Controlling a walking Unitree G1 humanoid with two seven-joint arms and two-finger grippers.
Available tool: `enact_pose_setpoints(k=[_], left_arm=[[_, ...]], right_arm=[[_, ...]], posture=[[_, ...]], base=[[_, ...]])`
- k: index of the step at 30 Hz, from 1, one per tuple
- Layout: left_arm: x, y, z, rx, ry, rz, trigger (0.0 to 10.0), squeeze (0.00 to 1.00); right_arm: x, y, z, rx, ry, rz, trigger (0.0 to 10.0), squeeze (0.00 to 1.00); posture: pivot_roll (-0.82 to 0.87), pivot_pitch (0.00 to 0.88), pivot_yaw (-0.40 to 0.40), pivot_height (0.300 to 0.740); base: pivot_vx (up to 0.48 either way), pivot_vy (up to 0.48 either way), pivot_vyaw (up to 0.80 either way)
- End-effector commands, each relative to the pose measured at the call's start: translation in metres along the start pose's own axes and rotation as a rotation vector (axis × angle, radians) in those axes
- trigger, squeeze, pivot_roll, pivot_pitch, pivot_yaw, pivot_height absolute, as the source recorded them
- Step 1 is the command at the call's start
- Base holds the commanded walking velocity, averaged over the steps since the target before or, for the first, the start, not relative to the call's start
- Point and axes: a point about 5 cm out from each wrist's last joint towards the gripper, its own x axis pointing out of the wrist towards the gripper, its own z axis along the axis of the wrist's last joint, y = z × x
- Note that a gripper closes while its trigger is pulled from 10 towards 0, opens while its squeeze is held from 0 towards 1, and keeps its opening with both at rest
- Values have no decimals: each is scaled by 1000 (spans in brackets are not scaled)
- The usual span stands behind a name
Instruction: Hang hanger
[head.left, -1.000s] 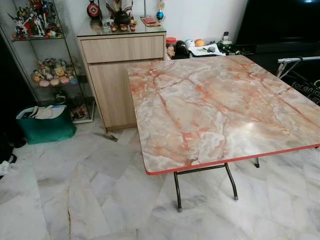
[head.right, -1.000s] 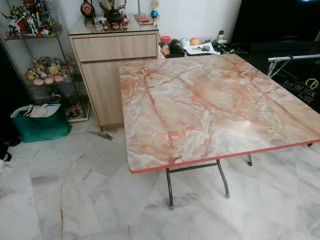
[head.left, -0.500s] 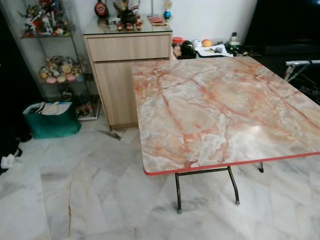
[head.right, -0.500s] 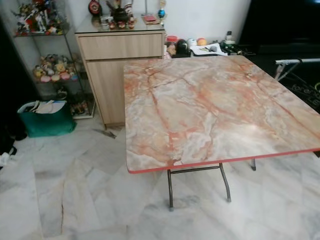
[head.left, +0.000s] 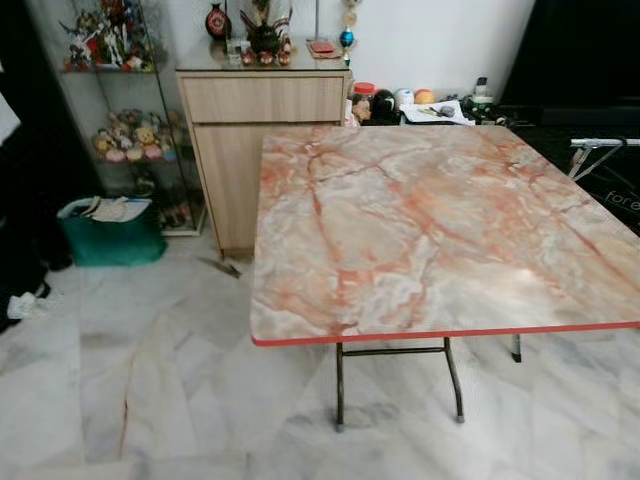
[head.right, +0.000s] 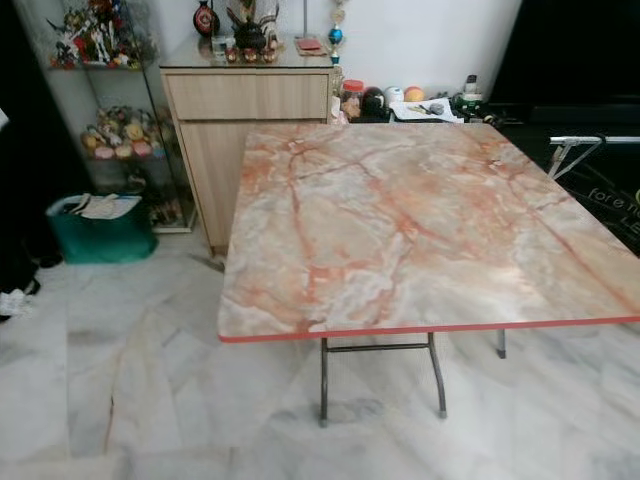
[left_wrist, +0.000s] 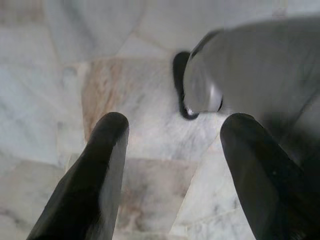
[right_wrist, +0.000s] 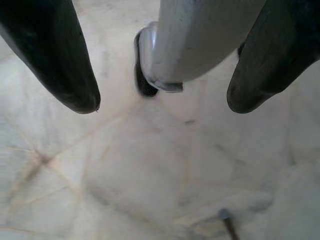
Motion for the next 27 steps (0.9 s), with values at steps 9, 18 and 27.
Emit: enact_pose_setpoints(k=[9, 18, 27], left_arm=[[1, 17, 29, -6, -83, 32, 10000, 0], [0, 20, 30, -1, -85, 37, 10000, 0], [0, 21, 31, 0, -89, 36, 10000, 0]], right_arm=[[3, -7, 36, -8, -112, 54, 10000, 0], [3, -3, 35, -3, -107, 58, 10000, 0], [3, -3, 36, -2, -108, 56, 10000, 0]], posture=[[217, 0, 8, 740], [210, 0, 20, 740], [213, 0, 16, 740]], base=[[0, -322, 0], [0, -323, 0], [0, -322, 0]])
